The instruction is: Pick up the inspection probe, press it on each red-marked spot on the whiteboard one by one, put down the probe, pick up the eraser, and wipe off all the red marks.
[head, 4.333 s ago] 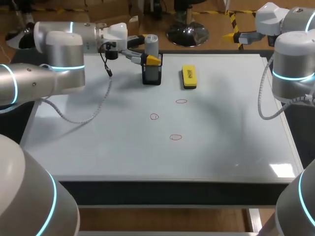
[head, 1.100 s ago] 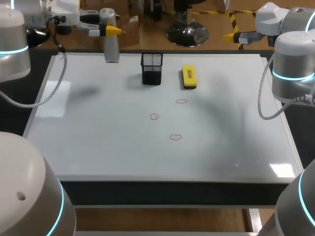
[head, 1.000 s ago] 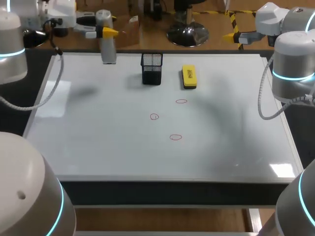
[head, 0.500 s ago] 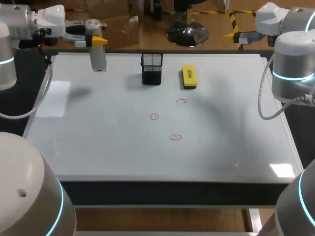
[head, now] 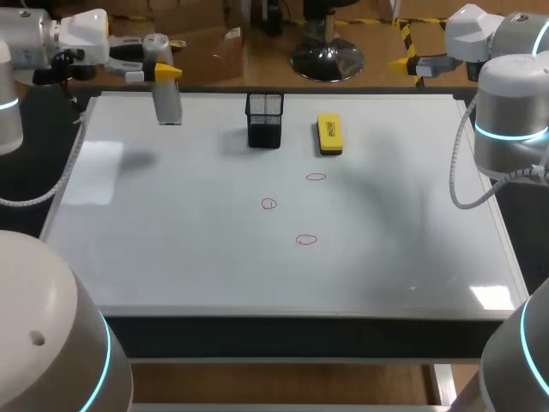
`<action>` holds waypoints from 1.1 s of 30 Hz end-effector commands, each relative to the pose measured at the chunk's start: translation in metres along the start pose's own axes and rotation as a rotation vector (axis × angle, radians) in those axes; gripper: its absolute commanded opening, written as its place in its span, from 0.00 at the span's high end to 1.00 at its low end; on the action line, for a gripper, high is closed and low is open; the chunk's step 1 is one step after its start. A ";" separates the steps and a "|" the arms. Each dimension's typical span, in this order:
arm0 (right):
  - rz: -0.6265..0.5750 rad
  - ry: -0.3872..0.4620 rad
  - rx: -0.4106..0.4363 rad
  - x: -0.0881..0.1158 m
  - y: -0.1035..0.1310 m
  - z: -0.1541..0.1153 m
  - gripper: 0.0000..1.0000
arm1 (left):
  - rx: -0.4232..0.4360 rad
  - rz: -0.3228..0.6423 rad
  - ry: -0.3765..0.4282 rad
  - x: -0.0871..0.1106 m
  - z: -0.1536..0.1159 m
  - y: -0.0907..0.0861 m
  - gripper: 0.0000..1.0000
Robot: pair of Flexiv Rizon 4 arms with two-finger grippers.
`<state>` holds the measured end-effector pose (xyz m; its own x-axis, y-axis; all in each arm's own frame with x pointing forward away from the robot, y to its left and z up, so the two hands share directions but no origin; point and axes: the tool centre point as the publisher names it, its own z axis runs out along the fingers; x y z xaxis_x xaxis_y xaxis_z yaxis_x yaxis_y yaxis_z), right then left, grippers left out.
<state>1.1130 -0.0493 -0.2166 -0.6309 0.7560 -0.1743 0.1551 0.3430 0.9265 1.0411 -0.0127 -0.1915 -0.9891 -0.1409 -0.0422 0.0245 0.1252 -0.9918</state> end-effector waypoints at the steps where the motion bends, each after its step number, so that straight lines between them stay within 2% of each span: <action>1: 0.000 0.001 0.001 -0.001 0.000 0.000 0.00 | 0.001 0.000 0.003 -0.001 0.000 0.000 1.00; 3: 0.000 0.001 0.001 -0.001 0.000 0.000 0.00 | 0.001 0.000 0.003 -0.001 0.000 0.000 1.00; 7: -0.052 0.146 0.132 0.003 -0.011 0.012 0.00 | 0.001 0.000 0.003 -0.001 0.000 0.000 1.00; 12: -0.134 0.283 0.281 0.018 -0.022 0.021 0.00 | 0.001 0.000 0.003 -0.001 0.000 0.000 1.00; 14: -0.197 0.360 0.363 0.026 -0.025 0.026 0.00 | 0.001 0.000 0.003 -0.001 0.000 0.000 1.00; 17: -0.351 0.518 0.569 0.039 -0.034 0.033 0.00 | 0.001 0.000 0.003 -0.001 0.000 0.000 1.00; 22: -0.500 0.671 0.741 0.047 -0.046 0.039 0.00 | 0.001 0.000 0.003 -0.001 0.000 0.000 1.00; 26: -0.621 0.779 0.837 0.053 -0.045 0.043 0.00 | 0.001 0.000 0.003 -0.001 0.000 0.000 1.00; 28: -0.700 0.810 0.912 0.055 -0.047 0.046 0.00 | 0.001 0.000 0.003 -0.001 0.000 0.000 1.00; 33: -0.781 0.916 0.943 0.059 -0.048 0.050 0.00 | 0.001 0.000 0.003 -0.001 0.000 0.000 1.00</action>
<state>1.0993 0.0042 -0.2916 -0.9315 0.2444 -0.2693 0.0199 0.7736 0.6334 1.0416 -0.0129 -0.1917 -0.9893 -0.1400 -0.0415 0.0240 0.1250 -0.9919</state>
